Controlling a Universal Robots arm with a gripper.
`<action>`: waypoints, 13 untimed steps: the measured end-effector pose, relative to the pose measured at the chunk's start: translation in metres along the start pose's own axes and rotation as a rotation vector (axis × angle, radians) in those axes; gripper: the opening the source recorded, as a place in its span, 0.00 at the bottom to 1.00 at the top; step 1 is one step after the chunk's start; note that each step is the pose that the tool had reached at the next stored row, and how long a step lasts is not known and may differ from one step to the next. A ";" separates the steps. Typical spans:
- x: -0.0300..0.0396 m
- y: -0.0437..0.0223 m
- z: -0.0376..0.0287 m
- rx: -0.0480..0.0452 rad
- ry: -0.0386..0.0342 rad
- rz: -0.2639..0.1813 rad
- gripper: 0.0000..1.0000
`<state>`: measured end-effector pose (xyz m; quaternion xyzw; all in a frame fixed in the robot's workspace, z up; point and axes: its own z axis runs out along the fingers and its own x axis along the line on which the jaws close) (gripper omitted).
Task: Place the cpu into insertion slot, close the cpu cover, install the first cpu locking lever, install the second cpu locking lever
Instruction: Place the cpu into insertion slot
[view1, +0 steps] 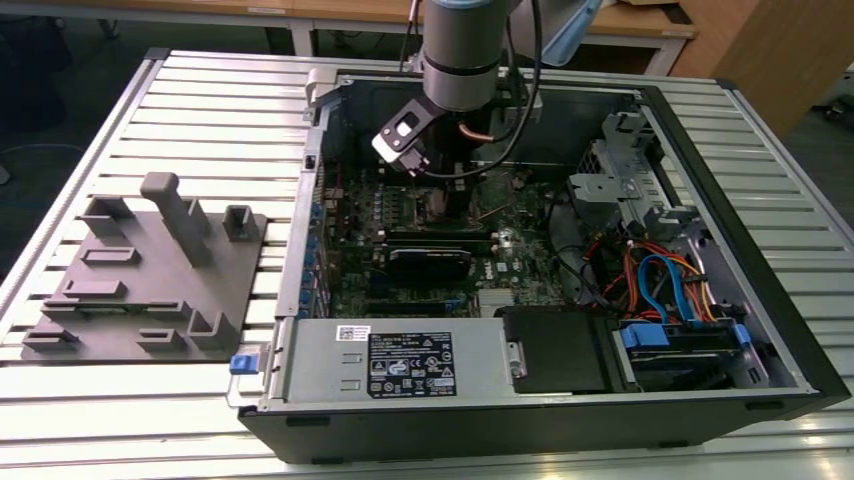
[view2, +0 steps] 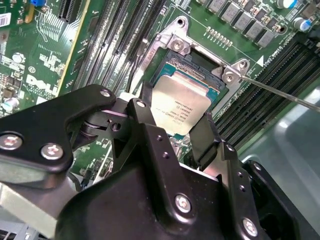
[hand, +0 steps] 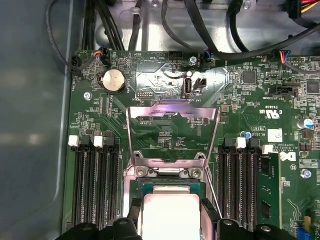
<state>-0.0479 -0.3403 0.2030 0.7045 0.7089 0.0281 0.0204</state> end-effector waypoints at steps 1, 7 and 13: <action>0.0000 0.0000 0.0009 0.0000 0.0001 0.000 0.54; 0.0000 -0.0012 0.0045 0.0000 0.0001 0.000 0.54; 0.0000 -0.0019 0.0071 -0.0001 -0.0001 0.002 0.54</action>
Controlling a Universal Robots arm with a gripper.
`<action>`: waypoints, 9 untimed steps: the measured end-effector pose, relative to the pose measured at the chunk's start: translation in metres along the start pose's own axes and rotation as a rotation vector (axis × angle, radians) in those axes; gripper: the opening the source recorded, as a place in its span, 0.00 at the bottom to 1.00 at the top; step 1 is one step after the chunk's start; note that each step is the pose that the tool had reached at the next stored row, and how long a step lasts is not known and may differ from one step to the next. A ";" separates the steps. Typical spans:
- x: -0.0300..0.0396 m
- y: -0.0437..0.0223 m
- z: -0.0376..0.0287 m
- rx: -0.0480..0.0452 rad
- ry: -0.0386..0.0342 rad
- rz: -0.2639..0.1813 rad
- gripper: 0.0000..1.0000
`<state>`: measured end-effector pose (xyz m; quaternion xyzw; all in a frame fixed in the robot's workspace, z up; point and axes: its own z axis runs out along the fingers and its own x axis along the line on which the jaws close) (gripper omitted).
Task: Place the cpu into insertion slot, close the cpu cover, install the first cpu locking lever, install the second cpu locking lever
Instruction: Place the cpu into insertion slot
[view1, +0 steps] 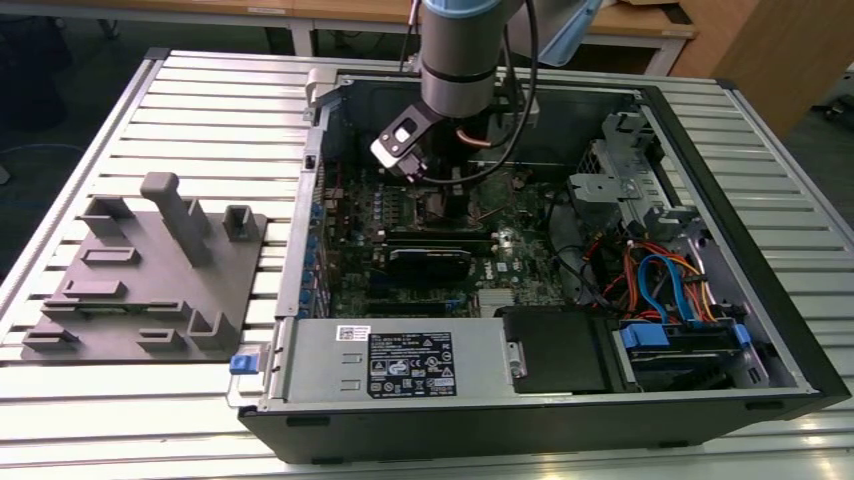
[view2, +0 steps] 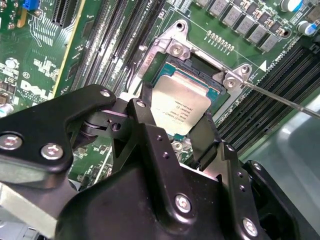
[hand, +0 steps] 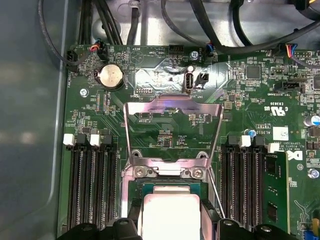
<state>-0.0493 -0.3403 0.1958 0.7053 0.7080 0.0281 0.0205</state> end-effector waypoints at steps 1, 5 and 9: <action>0.0000 -0.0003 0.0003 0.0000 -0.0001 0.000 0.54; 0.0001 -0.0010 0.0024 0.0000 0.0001 0.000 0.54; 0.0000 -0.0012 0.0037 0.0004 -0.0006 0.001 0.54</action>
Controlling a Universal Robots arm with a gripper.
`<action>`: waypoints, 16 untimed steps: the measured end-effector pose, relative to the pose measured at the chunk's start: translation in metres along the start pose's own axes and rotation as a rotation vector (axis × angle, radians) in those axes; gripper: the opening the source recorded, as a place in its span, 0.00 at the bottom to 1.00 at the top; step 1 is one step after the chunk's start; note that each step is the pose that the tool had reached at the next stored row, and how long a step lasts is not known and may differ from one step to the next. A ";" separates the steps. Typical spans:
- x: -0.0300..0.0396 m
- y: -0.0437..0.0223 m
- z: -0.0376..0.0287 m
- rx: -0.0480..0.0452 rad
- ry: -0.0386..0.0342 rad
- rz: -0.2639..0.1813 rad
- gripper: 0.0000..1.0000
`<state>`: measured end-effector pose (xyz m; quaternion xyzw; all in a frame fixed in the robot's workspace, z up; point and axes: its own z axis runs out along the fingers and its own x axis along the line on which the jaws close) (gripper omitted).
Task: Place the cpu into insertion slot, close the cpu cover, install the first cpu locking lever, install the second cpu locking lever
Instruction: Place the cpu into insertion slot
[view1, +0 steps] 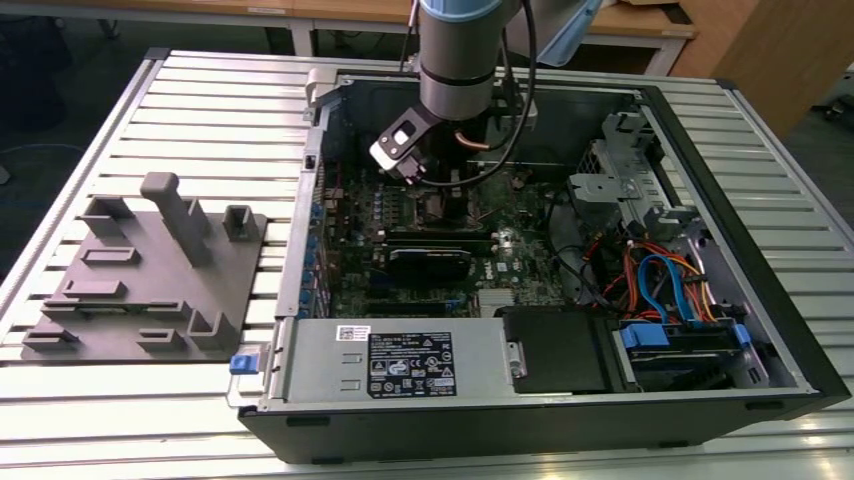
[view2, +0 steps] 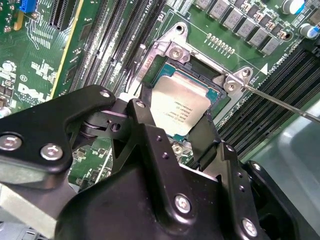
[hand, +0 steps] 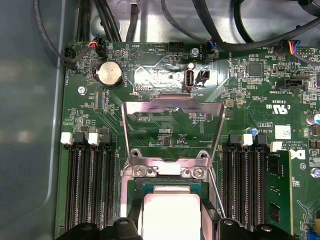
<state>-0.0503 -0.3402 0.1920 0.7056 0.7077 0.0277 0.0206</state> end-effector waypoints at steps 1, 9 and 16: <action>0.0000 0.0000 0.0000 0.0000 0.0001 0.000 0.54; 0.0003 0.0001 0.0006 -0.0009 0.0014 0.000 0.55; 0.0001 0.0000 0.0003 -0.0003 0.0005 0.000 0.67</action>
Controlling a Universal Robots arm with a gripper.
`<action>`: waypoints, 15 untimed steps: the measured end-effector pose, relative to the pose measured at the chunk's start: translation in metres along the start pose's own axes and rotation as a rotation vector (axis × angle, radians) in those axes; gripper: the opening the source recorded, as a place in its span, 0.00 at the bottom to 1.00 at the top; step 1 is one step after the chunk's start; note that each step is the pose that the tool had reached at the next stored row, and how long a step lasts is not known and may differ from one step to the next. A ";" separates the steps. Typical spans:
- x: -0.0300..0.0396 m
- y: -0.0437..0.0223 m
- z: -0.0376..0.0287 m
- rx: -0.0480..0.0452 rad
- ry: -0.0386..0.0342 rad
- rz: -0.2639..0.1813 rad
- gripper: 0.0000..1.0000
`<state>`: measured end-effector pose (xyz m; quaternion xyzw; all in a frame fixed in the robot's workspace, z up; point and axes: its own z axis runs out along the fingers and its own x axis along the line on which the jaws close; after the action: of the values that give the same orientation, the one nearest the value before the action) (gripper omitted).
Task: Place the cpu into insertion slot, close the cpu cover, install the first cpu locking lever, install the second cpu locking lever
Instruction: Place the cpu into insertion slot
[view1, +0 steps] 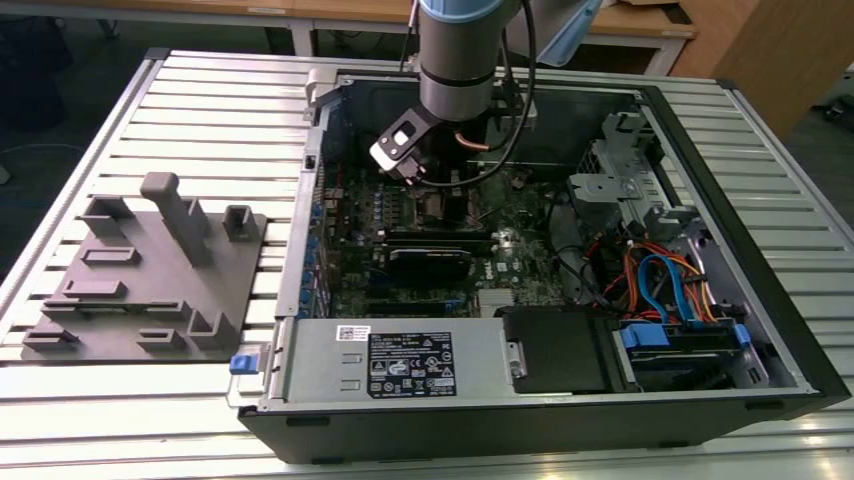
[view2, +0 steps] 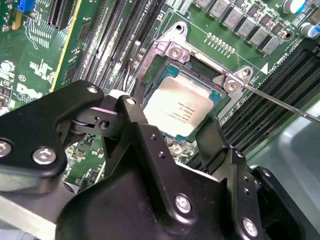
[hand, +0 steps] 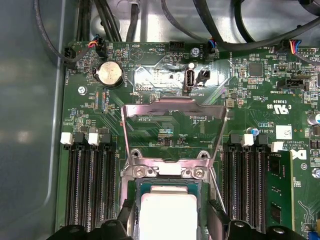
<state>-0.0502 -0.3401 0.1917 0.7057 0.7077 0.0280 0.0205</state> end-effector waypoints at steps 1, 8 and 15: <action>0.0000 0.0000 0.0000 0.0000 0.0001 0.000 0.67; 0.0001 0.0003 -0.0051 0.0003 0.0000 0.000 0.67; 0.0001 0.0007 -0.0106 0.0030 0.0001 0.000 0.60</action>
<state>-0.0502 -0.3401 0.2024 0.7057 0.7077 0.0270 0.0194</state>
